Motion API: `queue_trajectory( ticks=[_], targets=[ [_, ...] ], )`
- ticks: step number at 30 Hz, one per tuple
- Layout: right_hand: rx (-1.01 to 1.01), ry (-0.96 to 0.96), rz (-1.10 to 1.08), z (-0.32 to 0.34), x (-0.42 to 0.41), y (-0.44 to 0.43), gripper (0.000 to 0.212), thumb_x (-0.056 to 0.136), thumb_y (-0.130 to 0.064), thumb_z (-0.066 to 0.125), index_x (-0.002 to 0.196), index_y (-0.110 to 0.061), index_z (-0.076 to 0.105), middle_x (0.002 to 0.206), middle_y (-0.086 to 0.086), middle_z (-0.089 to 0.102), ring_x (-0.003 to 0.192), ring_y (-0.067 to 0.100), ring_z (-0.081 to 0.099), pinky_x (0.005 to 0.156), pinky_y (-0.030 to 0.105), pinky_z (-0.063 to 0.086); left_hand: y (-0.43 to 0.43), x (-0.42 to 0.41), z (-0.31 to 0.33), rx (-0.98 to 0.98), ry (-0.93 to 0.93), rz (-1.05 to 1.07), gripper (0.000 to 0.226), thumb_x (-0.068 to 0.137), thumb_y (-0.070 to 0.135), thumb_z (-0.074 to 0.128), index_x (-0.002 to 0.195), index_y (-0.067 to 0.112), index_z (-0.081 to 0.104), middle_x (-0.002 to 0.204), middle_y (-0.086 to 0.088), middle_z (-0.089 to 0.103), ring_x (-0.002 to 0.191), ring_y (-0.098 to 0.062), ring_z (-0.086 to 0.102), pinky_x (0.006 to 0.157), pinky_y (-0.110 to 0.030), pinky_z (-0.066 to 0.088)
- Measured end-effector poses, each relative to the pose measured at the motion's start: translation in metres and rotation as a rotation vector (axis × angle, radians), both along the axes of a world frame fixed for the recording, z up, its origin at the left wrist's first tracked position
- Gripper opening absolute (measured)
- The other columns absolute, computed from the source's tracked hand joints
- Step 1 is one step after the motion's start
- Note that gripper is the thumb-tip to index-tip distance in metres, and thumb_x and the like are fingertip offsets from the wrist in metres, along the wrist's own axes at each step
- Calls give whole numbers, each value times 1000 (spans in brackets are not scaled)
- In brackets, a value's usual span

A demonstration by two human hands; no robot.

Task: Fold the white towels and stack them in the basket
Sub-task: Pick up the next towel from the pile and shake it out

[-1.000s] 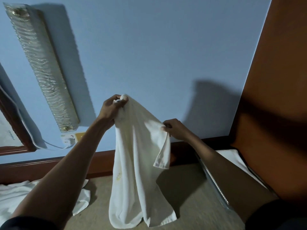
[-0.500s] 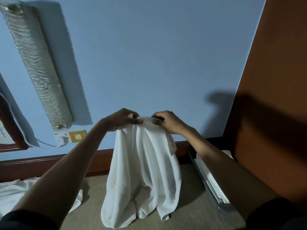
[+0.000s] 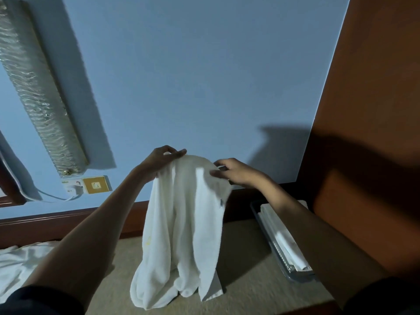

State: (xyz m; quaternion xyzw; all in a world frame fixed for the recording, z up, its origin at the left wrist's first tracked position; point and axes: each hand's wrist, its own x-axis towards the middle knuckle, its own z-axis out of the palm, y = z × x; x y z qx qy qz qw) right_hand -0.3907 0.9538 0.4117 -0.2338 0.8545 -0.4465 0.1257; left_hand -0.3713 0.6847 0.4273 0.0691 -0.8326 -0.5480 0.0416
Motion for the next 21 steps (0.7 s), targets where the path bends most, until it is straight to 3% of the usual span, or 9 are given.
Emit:
queue_trajectory(
  ticks=[3, 6, 10, 12, 14, 17, 18, 21],
  targets=[
    [-261, -114, -104, -5, 1, -10, 38, 99, -19, 66, 134, -13, 54, 96, 4, 65, 53, -6, 59, 50, 11, 44, 15, 3, 0, 173, -92, -17, 31, 82, 41, 69, 96, 15, 60, 89, -7, 55, 73, -23, 52, 65, -33, 39],
    [-417, -192, -136, -13, -2, -21, 28, 99, -14, 65, 125, -6, 64, 99, 10, 67, 72, 7, 65, 58, 17, 52, 24, 9, -1, 164, -32, -84, 10, 98, 11, 55, 107, 12, 57, 91, -12, 57, 76, -24, 55, 58, -29, 46],
    [-526, -258, -182, -23, -4, -36, 23, 97, -5, 65, 118, 4, 69, 107, 11, 68, 88, 13, 66, 68, 18, 57, 25, 19, -9, -5, 60, -262, 20, 102, 0, 50, 94, 14, 62, 91, -10, 59, 86, -25, 55, 75, -34, 52],
    [-577, -300, -211, -26, -5, -41, 23, 95, 2, 65, 117, 6, 69, 104, 11, 68, 90, 15, 67, 70, 18, 59, 24, 25, -12, -43, 101, -292, 27, 99, -9, 47, 90, 8, 67, 91, -9, 62, 90, -24, 60, 84, -33, 57],
    [-604, -335, -260, -28, -8, -46, 15, 91, 3, 69, 106, 2, 73, 104, 13, 71, 94, 21, 70, 82, 26, 61, 23, 31, -15, -55, 120, -321, 28, 95, -14, 47, 93, 0, 71, 96, -13, 69, 94, -26, 66, 91, -35, 59],
    [-688, -394, -312, -33, -11, -50, 8, 89, 2, 72, 89, -5, 73, 104, 20, 73, 92, 25, 72, 91, 35, 60, 21, 37, -18, -44, 114, -360, 20, 95, -3, 58, 105, 2, 75, 106, -10, 75, 100, -20, 71, 93, -34, 58],
    [-726, -421, -312, -33, -10, -51, 6, 90, 1, 72, 88, -4, 72, 100, 19, 73, 89, 25, 72, 89, 34, 60, 21, 38, -19, -103, 141, -355, 14, 94, 7, 68, 106, 7, 76, 106, -4, 76, 101, -18, 72, 93, -31, 58],
    [-694, -427, -322, -38, -14, -56, 2, 89, -5, 75, 90, -7, 73, 99, 17, 75, 95, 28, 75, 93, 38, 59, 27, 39, -28, -372, 275, -194, 30, 75, 36, 91, 97, 20, 78, 95, 10, 76, 94, -6, 70, 85, -20, 54]
  ],
)
